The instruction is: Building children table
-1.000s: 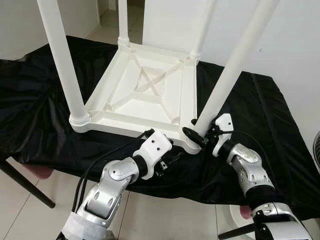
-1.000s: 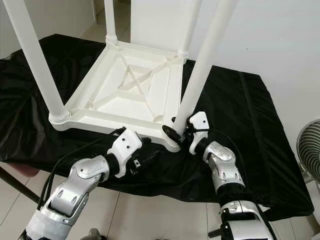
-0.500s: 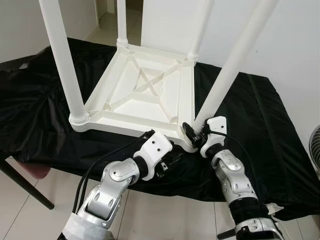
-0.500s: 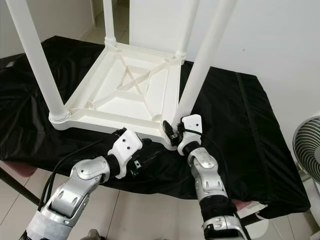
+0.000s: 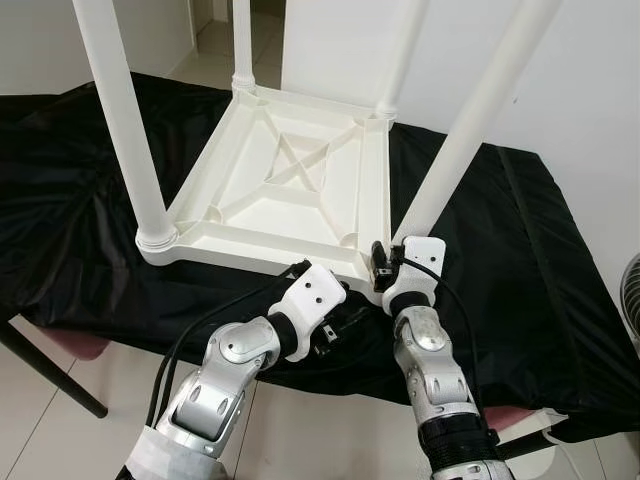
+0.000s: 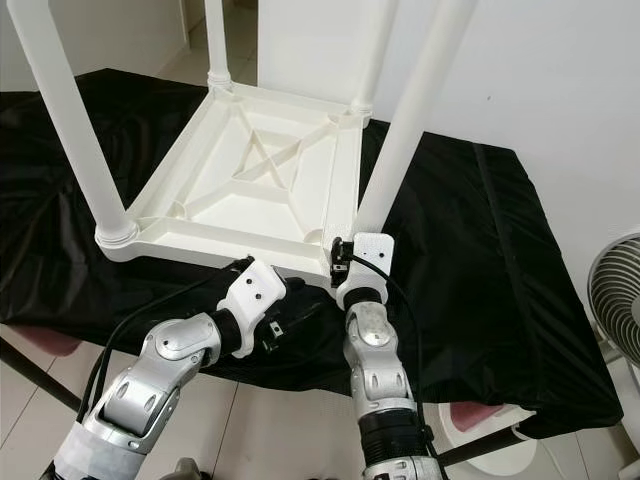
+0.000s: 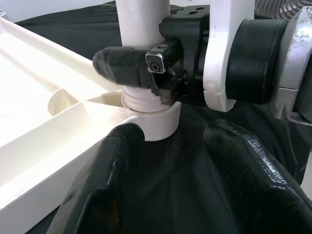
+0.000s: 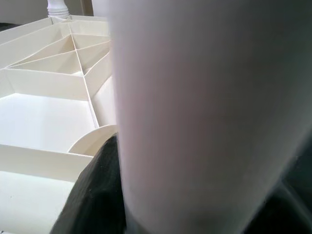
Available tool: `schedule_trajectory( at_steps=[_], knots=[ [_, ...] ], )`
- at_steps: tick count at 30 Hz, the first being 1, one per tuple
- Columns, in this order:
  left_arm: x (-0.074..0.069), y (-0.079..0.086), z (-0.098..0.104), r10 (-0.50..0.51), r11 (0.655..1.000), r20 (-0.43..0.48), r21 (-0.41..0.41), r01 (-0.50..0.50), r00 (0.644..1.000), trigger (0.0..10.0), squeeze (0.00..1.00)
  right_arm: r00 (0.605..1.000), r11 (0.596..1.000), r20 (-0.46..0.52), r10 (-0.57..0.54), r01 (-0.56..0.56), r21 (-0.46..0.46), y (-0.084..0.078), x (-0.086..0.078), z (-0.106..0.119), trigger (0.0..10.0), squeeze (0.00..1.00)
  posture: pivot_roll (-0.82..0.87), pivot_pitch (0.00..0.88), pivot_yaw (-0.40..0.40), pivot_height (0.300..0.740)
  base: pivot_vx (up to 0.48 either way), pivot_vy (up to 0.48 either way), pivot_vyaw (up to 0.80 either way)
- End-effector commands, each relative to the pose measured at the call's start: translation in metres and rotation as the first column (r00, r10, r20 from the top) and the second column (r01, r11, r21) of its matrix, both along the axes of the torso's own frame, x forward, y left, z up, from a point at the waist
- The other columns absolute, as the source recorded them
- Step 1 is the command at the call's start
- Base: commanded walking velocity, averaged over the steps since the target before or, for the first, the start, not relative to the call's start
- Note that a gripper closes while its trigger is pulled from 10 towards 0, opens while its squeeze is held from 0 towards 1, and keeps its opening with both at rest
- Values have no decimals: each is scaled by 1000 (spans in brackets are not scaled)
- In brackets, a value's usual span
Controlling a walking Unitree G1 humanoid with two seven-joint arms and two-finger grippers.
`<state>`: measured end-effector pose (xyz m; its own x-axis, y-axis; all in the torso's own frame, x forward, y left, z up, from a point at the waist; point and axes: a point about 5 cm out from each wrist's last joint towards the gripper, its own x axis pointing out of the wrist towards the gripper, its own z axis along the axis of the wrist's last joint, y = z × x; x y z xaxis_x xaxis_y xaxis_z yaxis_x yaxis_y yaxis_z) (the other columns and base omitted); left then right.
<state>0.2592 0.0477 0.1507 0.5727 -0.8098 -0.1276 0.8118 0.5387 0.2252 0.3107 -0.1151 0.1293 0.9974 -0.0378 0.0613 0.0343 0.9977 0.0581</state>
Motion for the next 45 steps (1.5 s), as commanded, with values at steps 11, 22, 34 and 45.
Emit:
schedule_trajectory(
  at_steps=[11, 22, 34, 45],
  knots=[
    [-3, -1, -1, 25, 1000, 1, -5, -25, 1000, 10000, 0, 994, 994, -12, 111, -111, -2, -17, -8, -5, 10000, 1000, 149, 67, -116, 740, 0, 0, 0],
    [0, -2, 0, 16, 1000, 7, 1, -16, 1000, 10000, 0, 859, 841, -73, 507, -511, -175, -50, -18, -13, 10000, 0, 137, 52, -105, 740, 0, 0, 0],
    [0, -2, 1, 16, 1000, 13, 1, -16, 1000, 10000, 0, 744, 724, -48, 666, -661, -197, -48, 7, 1, 10000, 0, 149, 50, -103, 740, 0, 0, 0],
    [1, 1, 2, 28, 1000, 14, 4, -29, 999, 10000, 0, 717, 686, -125, 685, -694, -221, -53, 20, -5, 0, 0, 158, 59, -101, 740, 0, 0, 0]
  ],
)
